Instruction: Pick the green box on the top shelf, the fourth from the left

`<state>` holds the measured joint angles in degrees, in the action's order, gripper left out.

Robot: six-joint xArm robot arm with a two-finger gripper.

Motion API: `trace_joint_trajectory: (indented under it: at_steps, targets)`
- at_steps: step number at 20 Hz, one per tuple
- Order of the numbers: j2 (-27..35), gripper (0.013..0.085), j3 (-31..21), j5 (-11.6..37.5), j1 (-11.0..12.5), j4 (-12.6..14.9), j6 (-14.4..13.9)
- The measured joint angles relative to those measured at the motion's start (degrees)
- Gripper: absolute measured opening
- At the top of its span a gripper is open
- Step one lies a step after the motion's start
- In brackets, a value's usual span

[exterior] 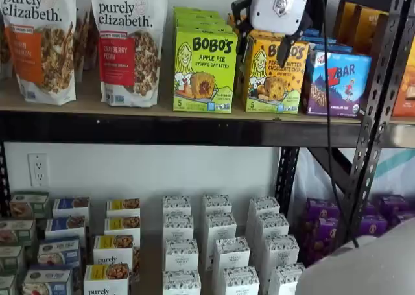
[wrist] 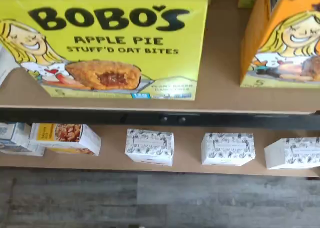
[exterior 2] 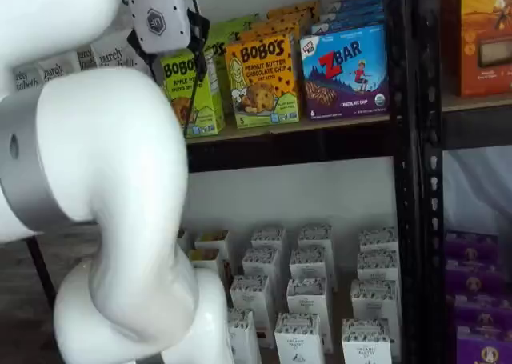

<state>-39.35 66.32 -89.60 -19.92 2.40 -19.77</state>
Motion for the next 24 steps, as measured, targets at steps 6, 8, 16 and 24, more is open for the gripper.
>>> trace_joint_trajectory:
  at_steps: [6,8,16,24]
  targets:
    - [3.6,0.085,1.9,1.8,0.2,-0.3,0.1]
    - [5.0,0.085,2.7,2.1,0.3,-0.3,0.2]
    - [9.7,0.085,5.4,5.3,0.5,0.2,0.3]
    - [14.4,0.085,9.3,5.9,0.9,-0.2,0.6]
